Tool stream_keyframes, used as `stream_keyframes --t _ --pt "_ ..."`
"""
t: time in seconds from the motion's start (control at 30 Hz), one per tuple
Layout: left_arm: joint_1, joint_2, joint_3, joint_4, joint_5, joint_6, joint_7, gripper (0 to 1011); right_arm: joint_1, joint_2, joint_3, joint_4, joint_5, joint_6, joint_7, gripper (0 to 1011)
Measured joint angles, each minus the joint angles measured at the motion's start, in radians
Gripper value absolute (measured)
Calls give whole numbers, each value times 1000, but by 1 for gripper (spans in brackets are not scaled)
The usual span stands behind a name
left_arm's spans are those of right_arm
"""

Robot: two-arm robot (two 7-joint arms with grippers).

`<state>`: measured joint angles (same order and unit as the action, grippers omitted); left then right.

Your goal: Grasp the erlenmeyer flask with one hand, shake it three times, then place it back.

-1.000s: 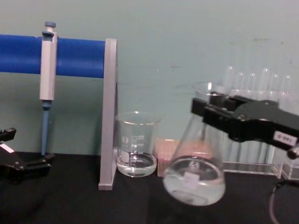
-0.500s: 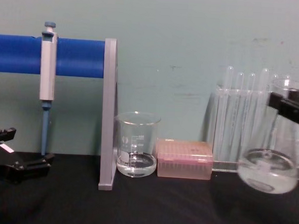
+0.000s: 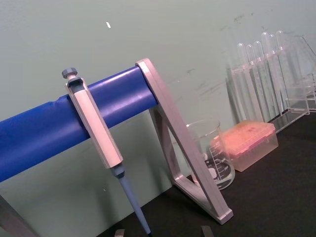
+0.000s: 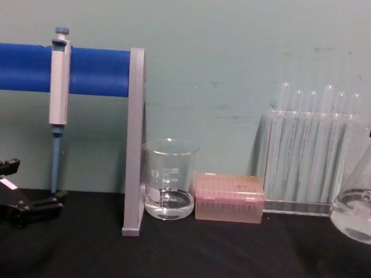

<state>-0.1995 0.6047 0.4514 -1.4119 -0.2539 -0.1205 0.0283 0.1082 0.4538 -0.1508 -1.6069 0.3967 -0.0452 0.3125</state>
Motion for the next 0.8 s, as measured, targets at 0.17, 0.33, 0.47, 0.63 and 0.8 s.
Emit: stream_keyframes --t 0.17,0.33,0.47,0.63,0.8 --pt "0 0 0 0 0 0 0 1001 8 -12 0 7 -6 1 18 449" --pt "0 0 0 0 0 0 0 1001 28 -25 -22 21 -8 2 48 448" --pt "0 0 0 0 0 0 0 1001 47 -35 -48 31 -8 1 74 448" --pt "0 0 0 0 0 0 0 1001 73 -44 -88 43 -1 1 112 448" --pt "0 0 0 0 0 0 0 1001 100 -53 -143 54 11 4 157 448"
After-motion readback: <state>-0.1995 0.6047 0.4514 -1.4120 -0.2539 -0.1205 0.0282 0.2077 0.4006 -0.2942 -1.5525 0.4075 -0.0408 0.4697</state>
